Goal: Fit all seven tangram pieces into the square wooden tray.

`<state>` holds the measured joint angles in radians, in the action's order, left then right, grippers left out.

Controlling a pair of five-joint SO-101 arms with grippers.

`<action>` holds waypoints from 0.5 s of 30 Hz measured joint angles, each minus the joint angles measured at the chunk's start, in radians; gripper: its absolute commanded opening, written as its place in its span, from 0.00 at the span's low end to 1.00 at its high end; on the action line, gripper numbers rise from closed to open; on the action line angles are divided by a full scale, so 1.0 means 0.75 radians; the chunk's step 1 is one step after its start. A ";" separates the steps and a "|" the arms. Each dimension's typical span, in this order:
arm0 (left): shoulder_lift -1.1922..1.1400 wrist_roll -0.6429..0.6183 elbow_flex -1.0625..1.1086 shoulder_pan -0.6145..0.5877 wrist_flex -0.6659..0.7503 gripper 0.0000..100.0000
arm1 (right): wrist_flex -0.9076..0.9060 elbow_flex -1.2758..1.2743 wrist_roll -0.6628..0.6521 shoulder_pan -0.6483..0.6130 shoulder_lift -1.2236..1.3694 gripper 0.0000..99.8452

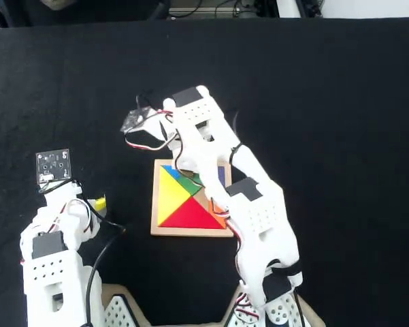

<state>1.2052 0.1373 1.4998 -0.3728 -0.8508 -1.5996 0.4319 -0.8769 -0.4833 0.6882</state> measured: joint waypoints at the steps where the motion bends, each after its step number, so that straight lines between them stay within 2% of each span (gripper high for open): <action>1: 0.000 0.000 0.000 0.000 0.000 0.28 | -0.006 0.006 0.000 -0.006 0.000 0.01; 9: 0.000 0.000 0.000 0.000 0.000 0.28 | -0.137 0.164 0.000 -0.018 0.000 0.01; 15: 0.000 0.000 0.000 0.000 0.000 0.28 | -0.029 0.125 0.000 -0.018 0.100 0.01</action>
<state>1.2052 0.1373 1.4998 -0.3728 -0.8508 -1.6210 0.5255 -0.8769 -0.4971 0.7633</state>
